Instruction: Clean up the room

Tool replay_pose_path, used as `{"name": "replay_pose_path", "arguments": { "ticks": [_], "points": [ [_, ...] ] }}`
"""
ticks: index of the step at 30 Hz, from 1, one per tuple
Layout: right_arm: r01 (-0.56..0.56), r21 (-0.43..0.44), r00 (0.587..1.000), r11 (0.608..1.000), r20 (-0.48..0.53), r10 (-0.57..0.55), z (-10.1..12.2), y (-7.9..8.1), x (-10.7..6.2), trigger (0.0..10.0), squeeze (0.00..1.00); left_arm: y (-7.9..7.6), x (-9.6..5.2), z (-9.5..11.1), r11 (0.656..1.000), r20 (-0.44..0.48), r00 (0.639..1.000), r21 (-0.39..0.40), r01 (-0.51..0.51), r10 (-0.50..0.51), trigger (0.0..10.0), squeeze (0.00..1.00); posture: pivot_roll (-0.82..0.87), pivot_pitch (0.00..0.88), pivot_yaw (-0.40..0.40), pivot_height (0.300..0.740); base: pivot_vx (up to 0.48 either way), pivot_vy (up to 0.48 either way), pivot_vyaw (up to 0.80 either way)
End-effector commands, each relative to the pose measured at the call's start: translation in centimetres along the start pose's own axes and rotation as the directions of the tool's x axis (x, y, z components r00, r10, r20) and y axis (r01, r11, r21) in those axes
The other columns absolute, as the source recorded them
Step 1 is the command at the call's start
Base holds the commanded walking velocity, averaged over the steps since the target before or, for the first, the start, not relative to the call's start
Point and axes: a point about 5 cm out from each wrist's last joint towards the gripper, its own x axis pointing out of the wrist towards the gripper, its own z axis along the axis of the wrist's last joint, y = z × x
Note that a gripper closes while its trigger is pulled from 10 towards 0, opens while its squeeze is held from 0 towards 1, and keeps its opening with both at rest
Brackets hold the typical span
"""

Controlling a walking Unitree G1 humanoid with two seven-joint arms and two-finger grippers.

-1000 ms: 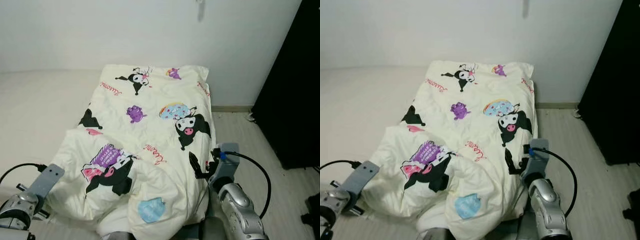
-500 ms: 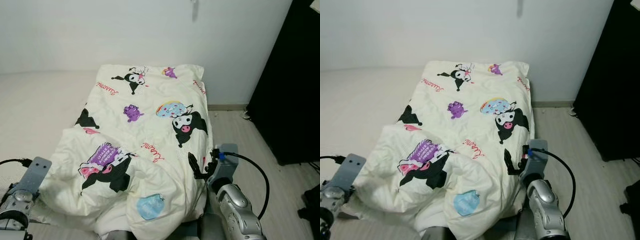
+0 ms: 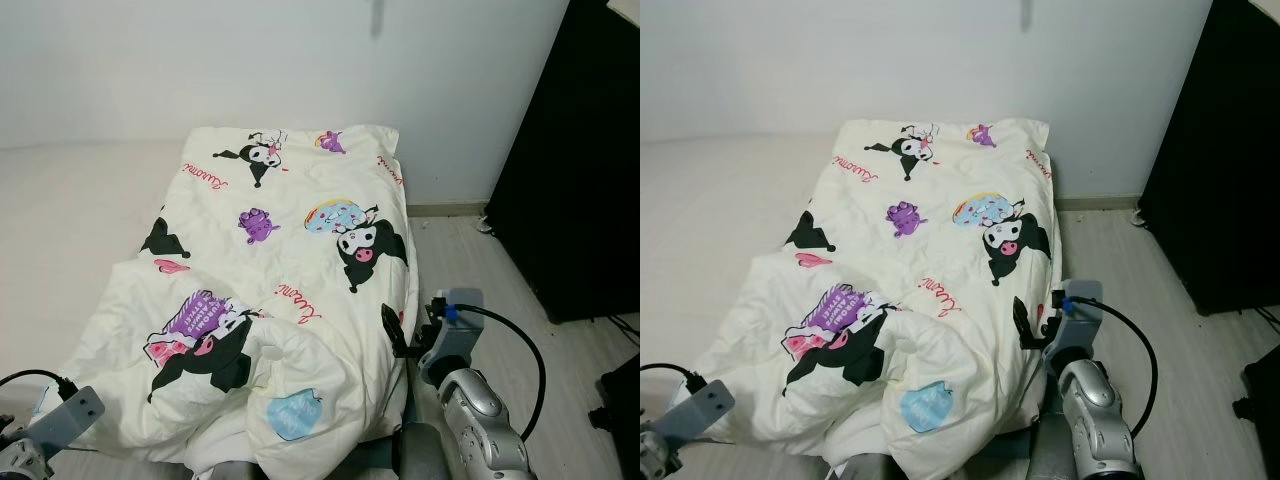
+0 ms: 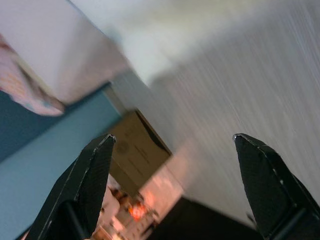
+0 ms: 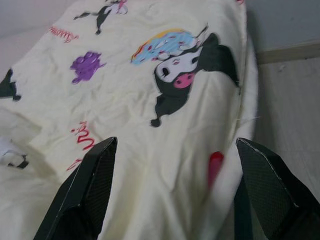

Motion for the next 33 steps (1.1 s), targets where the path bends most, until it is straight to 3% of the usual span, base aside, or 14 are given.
{"name": "replay_pose_path", "arguments": {
  "ticks": [1,4,5,6,7,8,9,11,13,14,20,24,26,33],
  "points": [
    [-0.006,0.036,1.0,0.999,0.006,0.006,0.2,-0.3,0.0,10.0,0.0,-0.5,0.0,-1.6,1.0,-0.059,0.998,0.016,0.025,-0.024,10.0,1.0,-0.04,0.101,0.077,0.582,0.0,0.0,0.0],
    [-0.013,0.079,0.999,0.997,0.043,0.01,1.0,-0.4,0.2,10.0,0.0,0.3,0.1,-1.1,0.999,-0.029,0.999,-0.027,-0.021,0.021,10.0,1.0,-0.03,0.09,0.075,0.582,0.0,0.0,0.0],
    [-0.009,0.12,0.997,0.993,0.074,0.0,1.5,-0.6,0.4,10.0,0.0,1.6,0.0,0.5,0.971,0.039,0.997,-0.232,-0.054,0.065,10.0,1.0,-0.03,0.086,0.074,0.582,0.0,0.0,0.0],
    [-0.009,0.12,0.997,0.993,0.074,0.0,1.5,-0.6,0.4,10.0,0.0,1.6,0.0,0.5,0.971,0.039,0.997,-0.232,-0.054,0.065,10.0,1.0,-0.03,0.086,0.074,0.582,0.0,0.0,0.0],
    [-0.005,0.147,0.996,0.989,0.093,-0.009,1.9,-0.7,0.5,10.0,0.0,2.6,-0.1,1.5,0.924,0.08,0.992,-0.377,-0.065,0.102,10.0,1.0,-0.03,0.086,0.074,0.582,0.0,0.0,0.0],
    [0.004,0.158,0.995,0.987,0.101,-0.02,2.1,-0.9,0.7,10.0,0.0,4.4,-0.3,3.1,0.795,0.13,0.979,-0.604,-0.048,0.158,10.0,1.0,-0.03,0.076,0.075,0.582,0.0,0.0,0.0],
    [0.004,0.158,0.995,0.987,0.101,-0.02,2.1,-0.9,0.7,10.0,0.0,4.4,-0.3,3.1,0.795,0.13,0.979,-0.604,-0.048,0.158,10.0,1.0,-0.03,0.076,0.075,0.582,0.0,0.0,0.0],
    [0.017,0.148,0.995,0.989,0.094,-0.032,2.1,-1.1,1.0,10.0,0.0,7.1,-0.9,4.9,0.533,0.188,0.953,-0.845,0.032,0.24,10.0,1.0,-0.03,0.06,0.073,0.582,0.0,0.0,0.0],
    [0.02,0.144,0.996,0.989,0.087,-0.032,2.1,-1.2,1.3,10.0,0.0,8.3,-1.2,5.5,0.414,0.2,0.941,-0.907,0.072,0.273,10.0,1.0,-0.03,0.055,0.074,0.582,0.0,0.0,0.0],
    [0.017,0.148,0.997,0.989,0.073,-0.028,1.7,-1.1,1.4,10.0,0.0,8.1,-1.3,6.2,0.356,0.228,0.935,-0.926,0.124,0.27,10.0,0.0,-0.03,0.042,0.073,0.582,0.0,0.0,0.0],
    [0.018,0.159,1.0,0.987,0.01,-0.02,-0.1,-0.7,1.7,10.0,0.0,6.2,-1.6,8.3,0.265,0.317,0.921,-0.93,0.255,0.228,10.0,0.0,-0.03,0.032,0.067,0.582,0.0,0.0,0.0],
    [0.008,0.161,0.997,0.987,-0.077,0.004,-2.7,-0.1,1.2,10.0,0.0,2.0,-1.8,9.7,0.276,0.381,0.914,-0.902,0.333,0.14,10.0,0.0,-0.03,0.026,0.056,0.587,0.0,0.0,0.0],
    [-0.003,0.169,0.99,0.986,-0.137,0.027,-4.7,0.4,0.5,10.0,0.0,-2.4,-2.0,9.4,0.236,0.381,0.923,-0.902,0.361,0.044,10.0,0.0,-0.03,0.017,0.045,0.602,0.0,0.0,0.0],
    [-0.012,0.159,0.987,0.987,-0.157,0.037,-5.4,0.1,0.3,10.0,0.0,-5.4,-2.0,8.1,0.176,0.348,0.937,-0.921,0.347,-0.026,10.0,0.0,-0.04,0.001,0.035,0.632,0.0,0.0,0.0]
  ]
}}
